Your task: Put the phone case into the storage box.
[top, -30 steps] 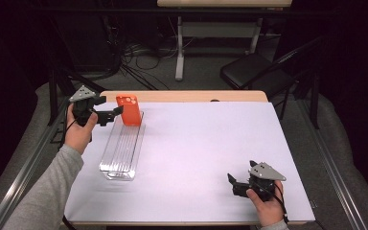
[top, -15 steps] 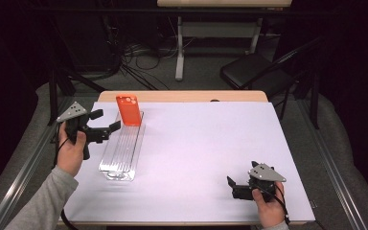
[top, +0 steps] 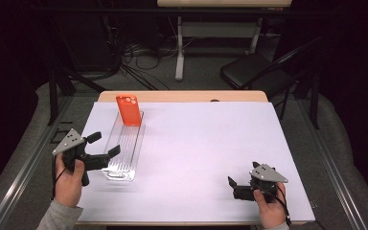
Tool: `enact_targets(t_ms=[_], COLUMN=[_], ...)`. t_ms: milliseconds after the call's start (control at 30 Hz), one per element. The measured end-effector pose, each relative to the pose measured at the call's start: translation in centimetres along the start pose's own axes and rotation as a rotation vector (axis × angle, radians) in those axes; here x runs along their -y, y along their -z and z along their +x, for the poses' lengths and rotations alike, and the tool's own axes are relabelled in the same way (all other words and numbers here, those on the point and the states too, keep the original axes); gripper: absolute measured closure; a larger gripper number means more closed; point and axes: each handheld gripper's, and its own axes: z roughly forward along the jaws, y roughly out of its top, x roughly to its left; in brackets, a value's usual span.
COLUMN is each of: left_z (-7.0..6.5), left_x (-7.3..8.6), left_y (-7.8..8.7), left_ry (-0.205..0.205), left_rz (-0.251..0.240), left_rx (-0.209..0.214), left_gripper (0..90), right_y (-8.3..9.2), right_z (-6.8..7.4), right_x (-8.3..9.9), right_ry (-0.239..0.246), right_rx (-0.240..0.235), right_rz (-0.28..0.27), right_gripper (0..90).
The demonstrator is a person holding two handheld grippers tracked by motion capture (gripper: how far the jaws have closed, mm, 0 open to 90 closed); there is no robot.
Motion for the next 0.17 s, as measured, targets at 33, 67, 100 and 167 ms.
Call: enact_targets(t_ms=[33, 67, 100, 167], left_z=[-0.08, -0.14, -0.22, -0.34], left_x=[0.22, 0.43, 0.63, 0.95], left_y=[0.10, 0.17, 0.20, 0.28], left_ry=[0.006, 0.004, 0.006, 0.006], left_rz=[-0.001, 0.007, 0.014, 0.017], left_rx=[0.004, 0.005, 0.001, -0.005], left_gripper=[6.6, 6.7, 6.7, 6.7], right_y=[-0.01, -0.03, -0.04, -0.12], right_z=[-0.02, -0.04, -0.06, -0.12], right_x=[0.02, 0.05, 0.08, 0.19], right_ry=[-0.001, -0.001, -0.001, -0.007], right_rx=[-0.001, -0.002, -0.002, -0.002], right_rz=[0.000, -0.001, 0.003, 0.007], right_gripper=[0.0, 0.0, 0.0, 0.0])
